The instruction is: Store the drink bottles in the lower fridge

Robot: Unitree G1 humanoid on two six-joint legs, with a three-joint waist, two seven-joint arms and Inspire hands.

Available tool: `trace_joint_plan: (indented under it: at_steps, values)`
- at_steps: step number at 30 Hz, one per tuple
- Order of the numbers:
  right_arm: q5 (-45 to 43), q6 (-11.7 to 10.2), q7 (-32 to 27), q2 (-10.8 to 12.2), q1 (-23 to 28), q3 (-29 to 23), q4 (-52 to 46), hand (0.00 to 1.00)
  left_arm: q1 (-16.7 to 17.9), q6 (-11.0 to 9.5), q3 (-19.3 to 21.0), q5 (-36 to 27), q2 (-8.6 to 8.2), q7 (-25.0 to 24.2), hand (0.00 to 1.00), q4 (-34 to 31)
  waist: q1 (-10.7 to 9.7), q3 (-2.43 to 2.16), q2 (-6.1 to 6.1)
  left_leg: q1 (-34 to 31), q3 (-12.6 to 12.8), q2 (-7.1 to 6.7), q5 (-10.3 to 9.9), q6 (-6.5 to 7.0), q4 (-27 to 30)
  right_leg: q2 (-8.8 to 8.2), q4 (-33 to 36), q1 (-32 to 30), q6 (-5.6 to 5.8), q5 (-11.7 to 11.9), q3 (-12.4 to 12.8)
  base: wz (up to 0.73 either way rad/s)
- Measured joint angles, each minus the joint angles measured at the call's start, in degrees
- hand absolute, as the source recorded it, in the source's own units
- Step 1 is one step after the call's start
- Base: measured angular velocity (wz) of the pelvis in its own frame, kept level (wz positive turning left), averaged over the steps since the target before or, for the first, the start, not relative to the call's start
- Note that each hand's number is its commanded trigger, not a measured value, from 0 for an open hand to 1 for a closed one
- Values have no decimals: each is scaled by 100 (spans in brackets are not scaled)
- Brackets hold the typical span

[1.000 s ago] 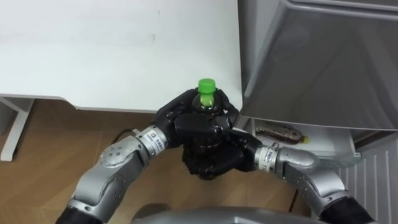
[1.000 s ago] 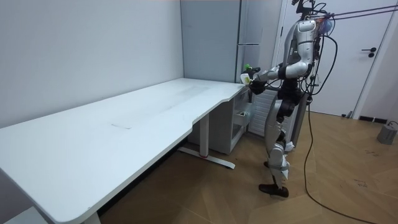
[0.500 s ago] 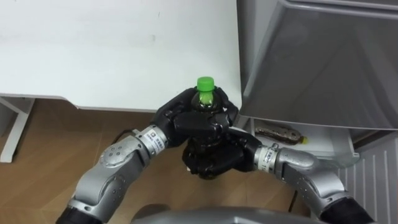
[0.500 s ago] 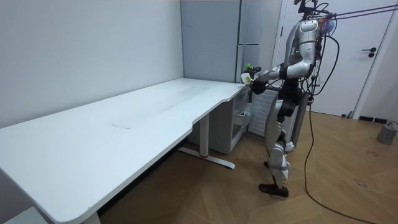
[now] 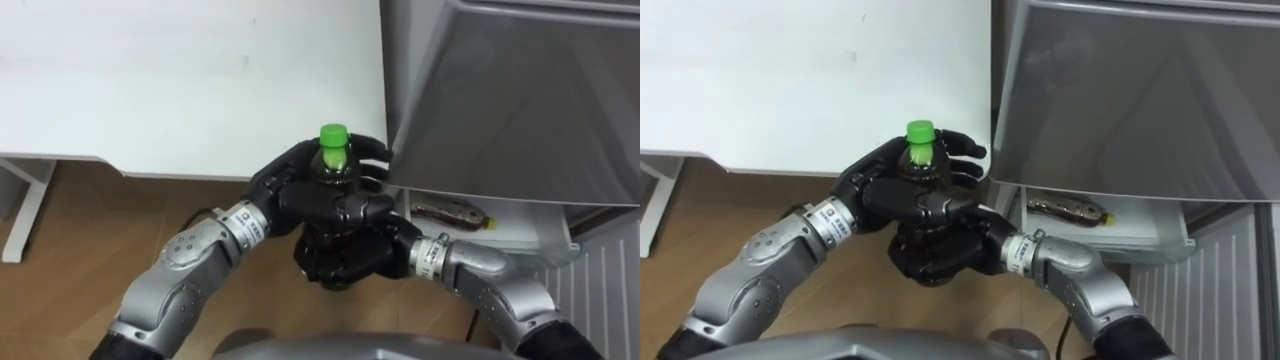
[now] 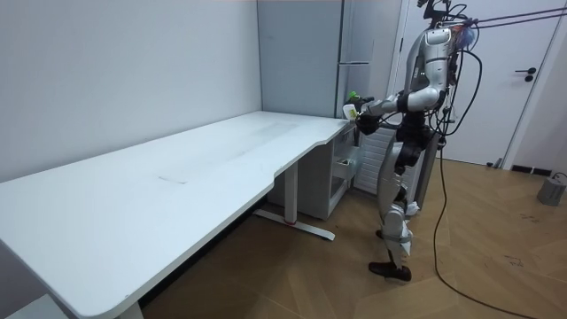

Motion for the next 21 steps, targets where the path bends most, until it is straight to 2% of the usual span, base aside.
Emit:
trace_joint_plan:
  at_steps: [8,14,15,18,20,21]
  values:
    - [40,-53,35,26,0,-70,127,100,-2,-4,136,-50,9,107,0,-156,-76,-6,25,70,-6,1,-1,0,-24,12,-22,90,-2,1,17,0]
    - [64,-67,259,85,10,-305,161,100,-23,-38,510,12,17,33,0,-852,-34,18,54,81,4,6,-10,7,12,13,-22,87,0,0,24,0]
    - [54,-59,254,83,13,-337,164,100,-32,-80,595,100,22,19,0,-1075,-22,28,72,67,1,5,-12,9,21,14,-22,78,0,0,29,0]
    - [-151,-47,193,65,35,-332,225,100,-183,-410,720,184,-3,-9,0,-1556,91,60,135,111,26,7,-12,9,-12,14,-20,90,2,-2,44,-2]
    - [-325,-47,114,6,137,-353,280,100,-262,-605,816,187,-28,-2,0,-1829,120,52,158,142,31,1,-9,8,-66,11,-24,93,6,-5,44,-2]
    - [-448,-47,48,10,248,-374,275,100,-284,-688,925,202,-31,19,0,-2070,252,40,178,180,34,-2,-4,3,-113,9,-28,94,2,-10,50,-12]
